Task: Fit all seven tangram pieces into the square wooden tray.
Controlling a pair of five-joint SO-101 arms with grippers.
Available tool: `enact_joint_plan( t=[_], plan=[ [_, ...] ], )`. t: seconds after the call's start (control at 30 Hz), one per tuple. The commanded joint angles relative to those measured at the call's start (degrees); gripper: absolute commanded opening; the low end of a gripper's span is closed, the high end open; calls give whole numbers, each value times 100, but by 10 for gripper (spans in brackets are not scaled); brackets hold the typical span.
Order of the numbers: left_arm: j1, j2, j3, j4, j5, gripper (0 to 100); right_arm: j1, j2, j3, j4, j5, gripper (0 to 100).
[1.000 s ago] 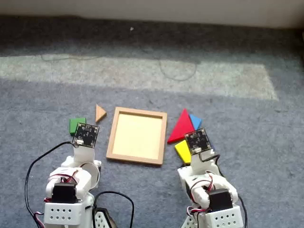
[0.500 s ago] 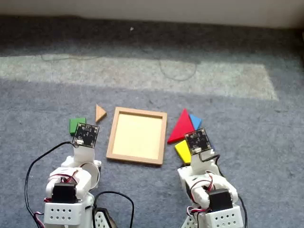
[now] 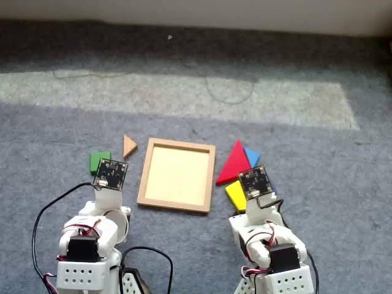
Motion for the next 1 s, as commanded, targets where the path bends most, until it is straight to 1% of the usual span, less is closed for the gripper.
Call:
enact_joint_plan(
  t=[0.0, 0.27, 0.47, 0.6, 0.67, 0.8, 0.83, 0.9, 0.97],
  plan=[
    [-13, -251, 110, 18, 35, 7, 75, -92, 857, 13, 53, 20],
    [4, -251, 110, 18, 44, 7, 75, -92, 857, 13, 53, 20],
    [400, -251, 110, 0, 44, 7, 75, -92, 857, 13, 53, 20],
    [374, -251, 110, -9, 26, 7, 75, -92, 857, 13, 53, 20],
    [207, -251, 84, -9, 18, 6, 75, -92, 857, 13, 53, 20],
    [-505, -251, -198, -9, -9, 7, 101, -92, 857, 13, 53, 20],
    [-585, -251, -330, -9, -141, 7, 110, -92, 857, 13, 53, 20],
    [-646, -251, -567, 9, -686, 6, 215, -92, 857, 13, 53, 20],
    [-602, -251, -752, -9, -1064, 6, 567, -92, 840, 13, 53, 20]
  ],
)
